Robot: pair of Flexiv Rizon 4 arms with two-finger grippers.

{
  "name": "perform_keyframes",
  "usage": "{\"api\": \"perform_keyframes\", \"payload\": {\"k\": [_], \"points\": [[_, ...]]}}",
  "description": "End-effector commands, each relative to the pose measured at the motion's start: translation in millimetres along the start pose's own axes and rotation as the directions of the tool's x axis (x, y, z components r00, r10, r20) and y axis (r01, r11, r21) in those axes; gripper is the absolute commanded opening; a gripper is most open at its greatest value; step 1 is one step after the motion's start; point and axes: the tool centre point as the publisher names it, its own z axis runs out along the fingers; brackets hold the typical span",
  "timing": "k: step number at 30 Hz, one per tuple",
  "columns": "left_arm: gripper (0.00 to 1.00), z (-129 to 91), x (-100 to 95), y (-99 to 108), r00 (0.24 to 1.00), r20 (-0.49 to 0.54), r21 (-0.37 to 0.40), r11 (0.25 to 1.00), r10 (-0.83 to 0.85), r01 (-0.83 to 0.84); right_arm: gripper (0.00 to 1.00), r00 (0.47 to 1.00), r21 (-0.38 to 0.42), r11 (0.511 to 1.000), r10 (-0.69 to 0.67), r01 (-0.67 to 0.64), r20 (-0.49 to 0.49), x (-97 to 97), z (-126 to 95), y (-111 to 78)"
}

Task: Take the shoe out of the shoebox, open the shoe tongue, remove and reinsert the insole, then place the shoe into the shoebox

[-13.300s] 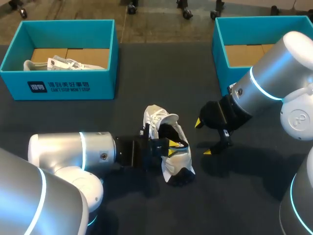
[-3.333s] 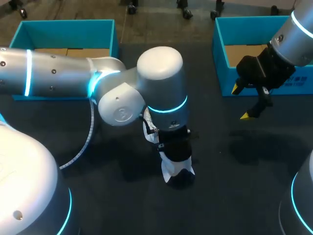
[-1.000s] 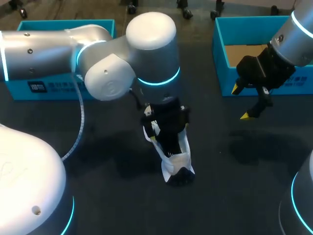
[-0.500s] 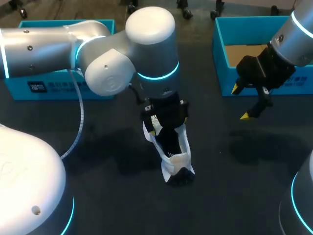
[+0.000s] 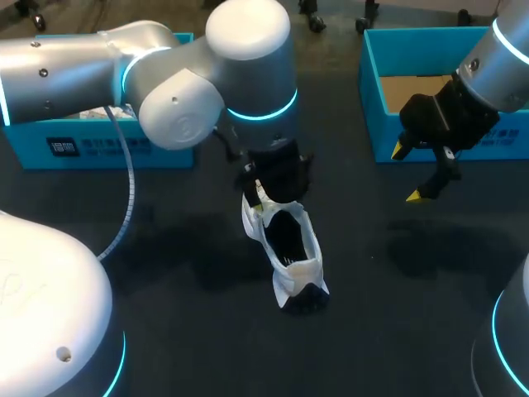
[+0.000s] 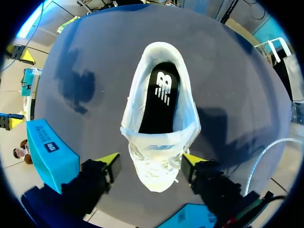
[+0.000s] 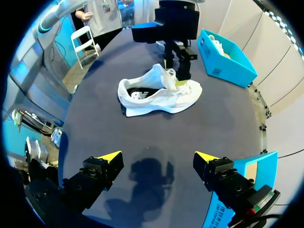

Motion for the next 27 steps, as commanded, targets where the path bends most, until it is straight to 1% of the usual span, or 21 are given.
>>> {"api": "perform_keyframes", "payload": {"k": [1, 4, 6, 14, 19, 24, 25, 27], "points": [[0.42, 0, 1.1, -2, 1.0, -0.002, 0.002, 1.0, 0.007, -0.007, 1.0, 1.0, 0.002, 1.0, 0.0, 0.0, 0.001, 0.2, 1, 0.1], [0.41, 2, 1.7, -4, 1.0, -0.006, 0.007, 1.0, 0.012, -0.012, 1.0, 1.0, 0.002, 1.0, 0.0, 0.0, 0.001, 0.2, 1, 0.1], [0.38, 3, 2.5, -7, 1.0, -0.009, 0.01, 1.0, 0.019, -0.019, 1.0, 1.0, 0.002, 1.0, 0.0, 0.0, 0.001, 0.2, 1, 0.1], [0.39, 2, 7.1, -17, 0.998, -0.019, 0.025, 0.998, 0.058, -0.057, 1.0, 1.0, 0.002, 1.0, 0.0, 0.0, 0.001, 0.2, 1, 0.1], [0.41, 5, 11.4, -27, 0.994, -0.039, 0.046, 0.994, 0.099, -0.097, 1.0, 1.0, 0.002, 1.0, 0.0, 0.0, 0.001, 0.2, 1, 0.1], [0.4, 0, 15.3, -31, 0.991, -0.039, 0.06, 0.99, 0.128, -0.126, 1.0, 1.0, 0.002, 1.0, 0.0, 0.0, 0.001, 0.2, 1, 0.1], [0.38, 1, 16.3, -33, 0.989, -0.044, 0.062, 0.989, 0.138, -0.135, 1.0, 1.0, 0.002, 1.0, 0.0, 0.0, 0.001, 0.2, 1, 0.1], [0.38, 5, 16.5, -34, 0.987, -0.059, 0.059, 0.987, 0.152, -0.148, 1.0, 1.0, 0.002, 1.0, 0.0, 0.0, 0.001, 0.2, 1, 0.1]]}}
